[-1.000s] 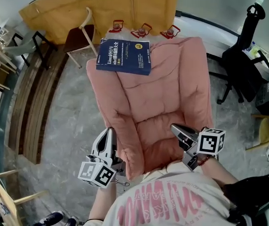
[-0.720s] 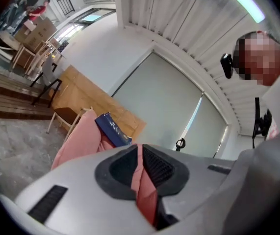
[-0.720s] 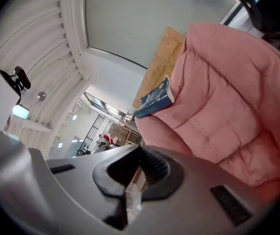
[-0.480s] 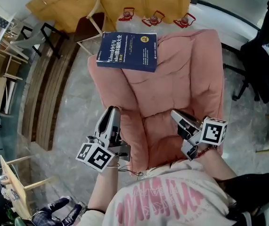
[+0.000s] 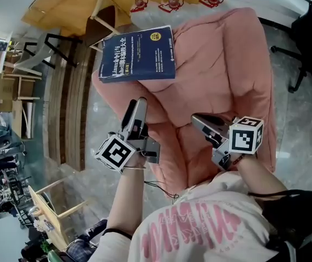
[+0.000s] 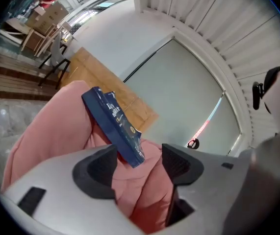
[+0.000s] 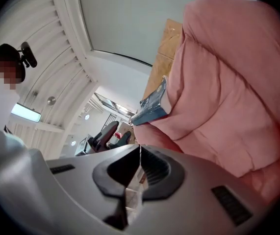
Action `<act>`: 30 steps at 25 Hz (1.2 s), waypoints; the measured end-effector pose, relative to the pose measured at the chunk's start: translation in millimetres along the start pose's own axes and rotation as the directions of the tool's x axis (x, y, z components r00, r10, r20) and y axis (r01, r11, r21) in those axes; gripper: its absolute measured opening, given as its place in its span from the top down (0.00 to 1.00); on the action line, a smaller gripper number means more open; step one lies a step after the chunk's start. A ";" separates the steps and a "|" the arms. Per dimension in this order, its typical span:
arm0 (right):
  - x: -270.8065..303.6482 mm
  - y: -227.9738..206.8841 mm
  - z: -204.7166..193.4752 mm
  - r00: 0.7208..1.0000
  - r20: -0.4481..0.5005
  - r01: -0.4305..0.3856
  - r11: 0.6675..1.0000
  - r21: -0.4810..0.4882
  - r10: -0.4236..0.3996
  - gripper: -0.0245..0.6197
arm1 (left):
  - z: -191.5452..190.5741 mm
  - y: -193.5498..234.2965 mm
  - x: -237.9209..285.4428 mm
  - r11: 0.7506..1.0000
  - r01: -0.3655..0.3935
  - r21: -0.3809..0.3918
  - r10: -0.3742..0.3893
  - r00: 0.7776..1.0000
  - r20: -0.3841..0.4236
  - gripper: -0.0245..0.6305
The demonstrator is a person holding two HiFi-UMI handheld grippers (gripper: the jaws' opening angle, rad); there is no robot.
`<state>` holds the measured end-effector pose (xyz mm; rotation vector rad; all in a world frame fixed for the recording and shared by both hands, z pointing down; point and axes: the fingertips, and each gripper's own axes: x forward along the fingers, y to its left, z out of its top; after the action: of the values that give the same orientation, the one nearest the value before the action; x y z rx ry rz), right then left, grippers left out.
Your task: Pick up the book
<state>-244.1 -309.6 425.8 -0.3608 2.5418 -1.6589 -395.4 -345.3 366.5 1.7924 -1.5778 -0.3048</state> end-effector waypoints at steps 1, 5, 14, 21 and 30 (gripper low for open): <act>5.7 1.0 1.1 0.999 -0.002 -0.033 0.999 -0.005 0.033 0.94 | -1.4 8.4 6.4 0.999 -0.018 -0.030 0.017 1.000 -0.011 0.53; 28.4 1.4 8.4 0.988 -0.052 -0.147 0.989 0.009 0.147 0.62 | -6.2 32.9 39.7 0.972 -0.015 -0.234 0.011 1.000 -0.017 0.50; 29.6 -7.0 19.9 0.976 -0.017 -0.212 0.971 0.106 0.215 0.53 | 16.5 67.4 70.6 0.836 0.055 -0.545 0.063 0.979 0.195 0.47; 29.5 -10.8 13.6 0.974 -0.024 -0.220 0.963 0.158 0.227 0.54 | 39.3 79.9 77.6 0.748 0.215 -0.628 0.010 0.942 0.334 0.47; 29.8 -19.3 -2.9 0.972 -0.048 -0.217 0.957 0.193 0.230 0.54 | 38.0 88.3 88.4 0.720 0.298 -0.626 0.040 0.883 0.467 0.47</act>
<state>-270.6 -321.6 446.3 0.0012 2.3420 -1.8281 -466.2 -440.9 420.5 1.2717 -1.3461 -1.2903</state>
